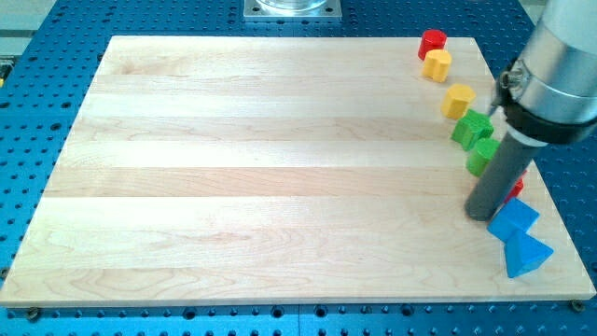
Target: Push the blue blocks slightly to the right
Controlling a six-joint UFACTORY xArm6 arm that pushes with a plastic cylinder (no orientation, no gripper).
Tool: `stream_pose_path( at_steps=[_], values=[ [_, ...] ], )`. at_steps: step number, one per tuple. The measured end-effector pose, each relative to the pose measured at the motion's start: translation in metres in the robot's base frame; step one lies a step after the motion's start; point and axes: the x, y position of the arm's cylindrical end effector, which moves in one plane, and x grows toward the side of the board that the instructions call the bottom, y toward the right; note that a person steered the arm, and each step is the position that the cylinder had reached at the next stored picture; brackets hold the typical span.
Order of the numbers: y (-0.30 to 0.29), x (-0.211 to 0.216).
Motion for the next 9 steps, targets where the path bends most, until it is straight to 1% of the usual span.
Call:
stream_pose_path(
  at_steps=[1,2,4,5,6,7,8,9],
  values=[
    [-0.010,0.030],
    [-0.003,0.037],
    [0.029,0.016],
    [0.008,0.008],
    [-0.050,0.008],
    [-0.088,-0.005],
    [-0.103,-0.011],
    [-0.103,-0.011]
  ],
)
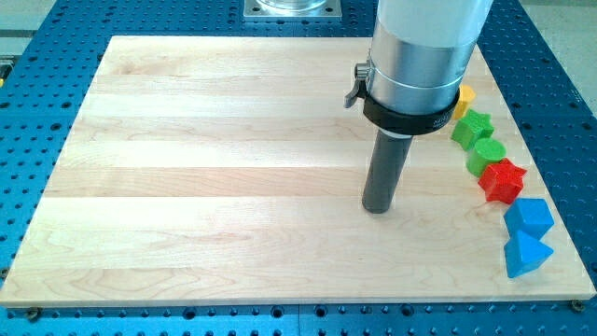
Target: Push the blue blocks slightly to the right
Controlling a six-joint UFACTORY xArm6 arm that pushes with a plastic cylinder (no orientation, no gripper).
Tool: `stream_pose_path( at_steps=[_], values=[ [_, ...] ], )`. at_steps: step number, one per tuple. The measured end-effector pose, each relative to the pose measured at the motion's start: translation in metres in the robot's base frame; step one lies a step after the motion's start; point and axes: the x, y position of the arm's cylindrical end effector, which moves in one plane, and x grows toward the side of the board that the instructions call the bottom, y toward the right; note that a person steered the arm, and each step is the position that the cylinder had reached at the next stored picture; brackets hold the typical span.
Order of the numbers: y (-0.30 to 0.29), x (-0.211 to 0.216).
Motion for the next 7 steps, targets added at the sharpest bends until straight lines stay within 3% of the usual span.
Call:
stream_pose_path(
  at_steps=[2,3,4,7],
  values=[
    [-0.002,0.002],
    [0.019,0.055],
    [0.100,0.101],
    [0.238,0.097]
  ],
)
